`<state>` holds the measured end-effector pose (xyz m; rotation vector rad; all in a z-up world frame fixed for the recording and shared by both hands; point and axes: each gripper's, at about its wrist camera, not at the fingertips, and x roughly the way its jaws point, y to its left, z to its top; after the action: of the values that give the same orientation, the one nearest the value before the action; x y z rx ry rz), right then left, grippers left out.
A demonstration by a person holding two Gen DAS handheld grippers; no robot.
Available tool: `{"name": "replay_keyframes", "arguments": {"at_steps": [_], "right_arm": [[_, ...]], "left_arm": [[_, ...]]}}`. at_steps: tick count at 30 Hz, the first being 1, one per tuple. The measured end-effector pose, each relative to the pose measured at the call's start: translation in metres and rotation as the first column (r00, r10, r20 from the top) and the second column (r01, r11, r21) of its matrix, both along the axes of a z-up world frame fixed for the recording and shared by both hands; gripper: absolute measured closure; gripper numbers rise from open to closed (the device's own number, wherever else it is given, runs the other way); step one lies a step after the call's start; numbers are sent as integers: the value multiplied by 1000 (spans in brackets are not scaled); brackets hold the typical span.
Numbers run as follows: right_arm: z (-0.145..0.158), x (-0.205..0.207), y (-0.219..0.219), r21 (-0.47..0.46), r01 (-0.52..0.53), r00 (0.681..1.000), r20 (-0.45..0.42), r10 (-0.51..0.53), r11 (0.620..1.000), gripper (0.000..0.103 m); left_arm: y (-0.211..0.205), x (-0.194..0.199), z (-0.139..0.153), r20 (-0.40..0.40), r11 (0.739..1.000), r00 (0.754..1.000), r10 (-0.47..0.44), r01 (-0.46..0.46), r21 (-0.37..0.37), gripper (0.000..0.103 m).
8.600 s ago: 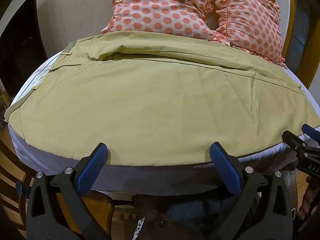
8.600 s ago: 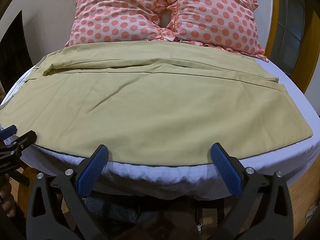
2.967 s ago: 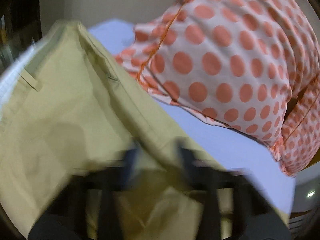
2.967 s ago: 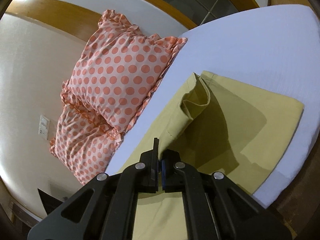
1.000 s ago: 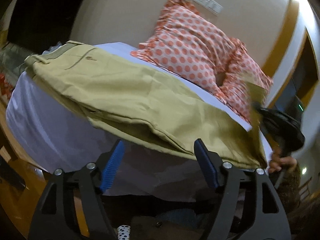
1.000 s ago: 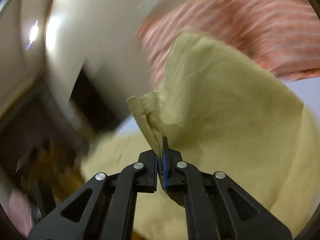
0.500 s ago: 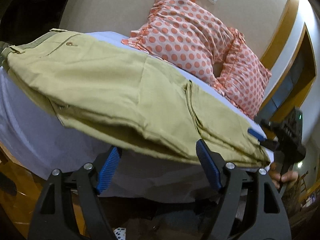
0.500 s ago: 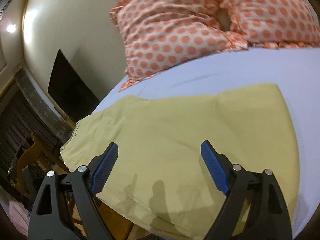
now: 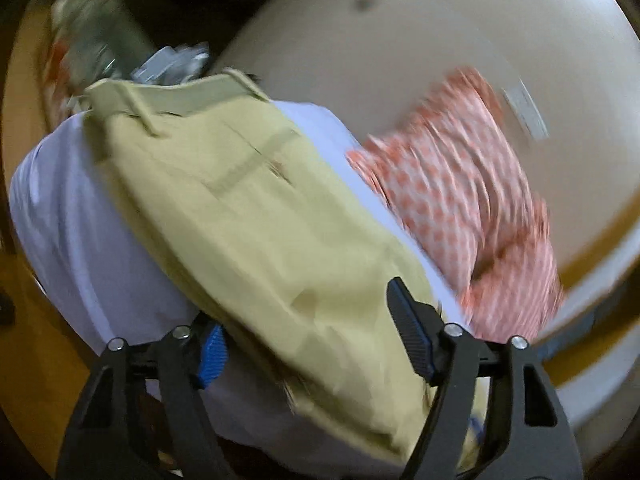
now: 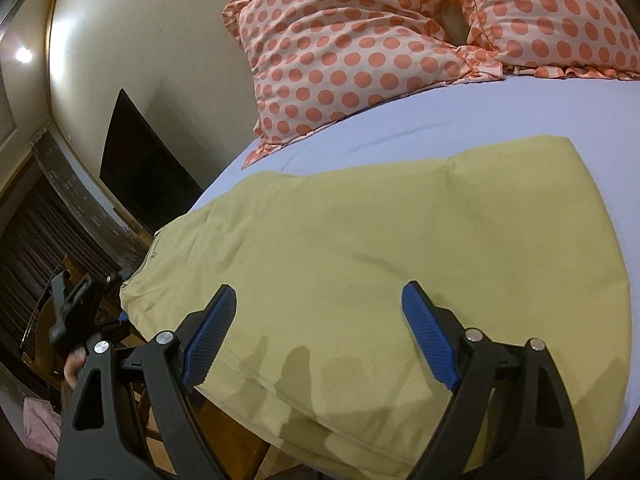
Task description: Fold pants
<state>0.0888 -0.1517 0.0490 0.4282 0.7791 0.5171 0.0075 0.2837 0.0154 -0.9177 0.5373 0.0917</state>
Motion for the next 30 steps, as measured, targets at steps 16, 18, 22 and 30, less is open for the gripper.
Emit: {"name": "replay_keyframes", "arguments": {"at_steps": [16,18,22,30], "right_arm": [[14,-9,-96,85,251,965,58,-257,964,15],[17,-14,-120,97,315,945,59,-322,944,15],[18,-23,-162,124,417,904,42,-425,900,15],[7,-1,-173,122,363,932,-58,-358,924,16]], "left_arm": [[-183,56,148,-80,674,952,-295,267,689,90],[-257,56,146,-109,540,863,-493,402,739,87],[-374,48,82,-298,241,632,-715,623,744,85],[-433,0,4,-436,-137,614,-658,472,871,83]]}}
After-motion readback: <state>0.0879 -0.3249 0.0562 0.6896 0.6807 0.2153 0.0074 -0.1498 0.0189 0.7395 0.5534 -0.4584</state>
